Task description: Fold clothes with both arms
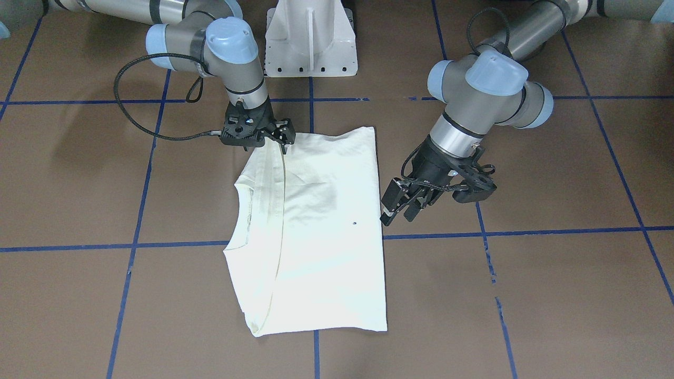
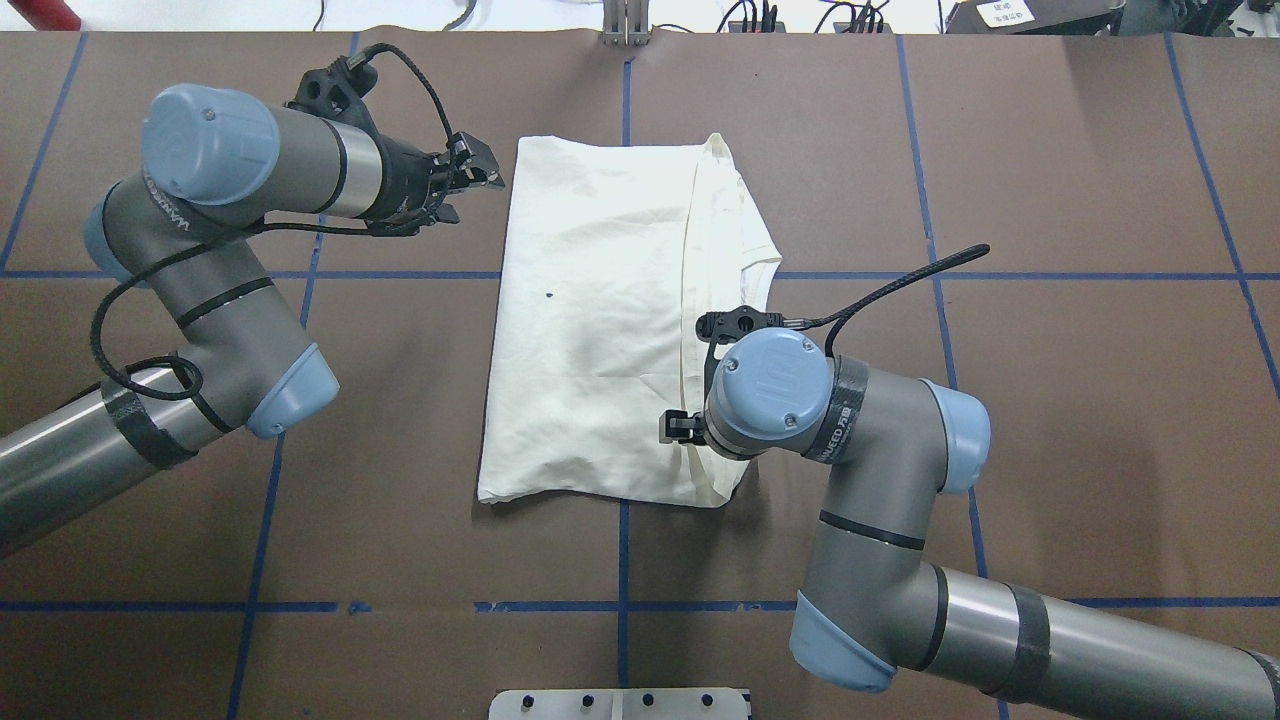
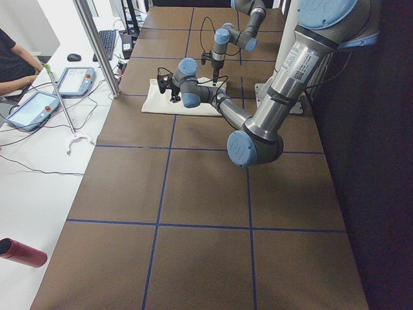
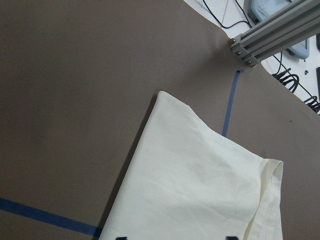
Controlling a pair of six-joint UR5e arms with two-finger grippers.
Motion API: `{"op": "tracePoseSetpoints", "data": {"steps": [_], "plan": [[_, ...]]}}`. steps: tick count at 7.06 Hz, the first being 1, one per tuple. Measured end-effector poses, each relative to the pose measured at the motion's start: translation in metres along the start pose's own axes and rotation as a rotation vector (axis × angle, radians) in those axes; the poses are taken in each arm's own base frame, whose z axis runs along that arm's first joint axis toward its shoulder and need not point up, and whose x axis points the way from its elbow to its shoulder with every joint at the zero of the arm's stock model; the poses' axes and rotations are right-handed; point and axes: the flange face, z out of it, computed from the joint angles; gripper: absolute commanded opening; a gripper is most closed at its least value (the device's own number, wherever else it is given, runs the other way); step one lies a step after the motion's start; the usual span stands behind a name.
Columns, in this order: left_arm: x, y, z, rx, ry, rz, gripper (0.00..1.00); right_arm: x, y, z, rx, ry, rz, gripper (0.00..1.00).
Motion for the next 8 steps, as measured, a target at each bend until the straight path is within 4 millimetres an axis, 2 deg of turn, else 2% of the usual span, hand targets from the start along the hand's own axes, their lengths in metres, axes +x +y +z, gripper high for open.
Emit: {"op": "tracePoseSetpoints", "data": {"steps": [2,3,5,6,8], "plan": [[0.0,0.0,0.0,-0.001,0.0,-0.001,0.72,0.006,0.01,0.015,-0.002,0.062,-0.074,1.0],[0.0,0.0,0.0,-0.001,-0.001,-0.001,0.72,0.024,0.01,0.017,-0.004,0.086,-0.1,1.0],[0.0,0.0,0.0,-0.002,-0.001,-0.002,0.72,0.085,0.02,0.001,-0.006,0.108,-0.192,1.0],[0.0,0.001,0.0,-0.003,-0.001,-0.002,0.72,0.091,0.025,-0.005,-0.007,0.107,-0.212,1.0],[0.001,0.002,-0.001,-0.004,0.002,-0.002,0.72,0.075,0.023,-0.017,0.011,0.076,-0.154,1.0]]}}
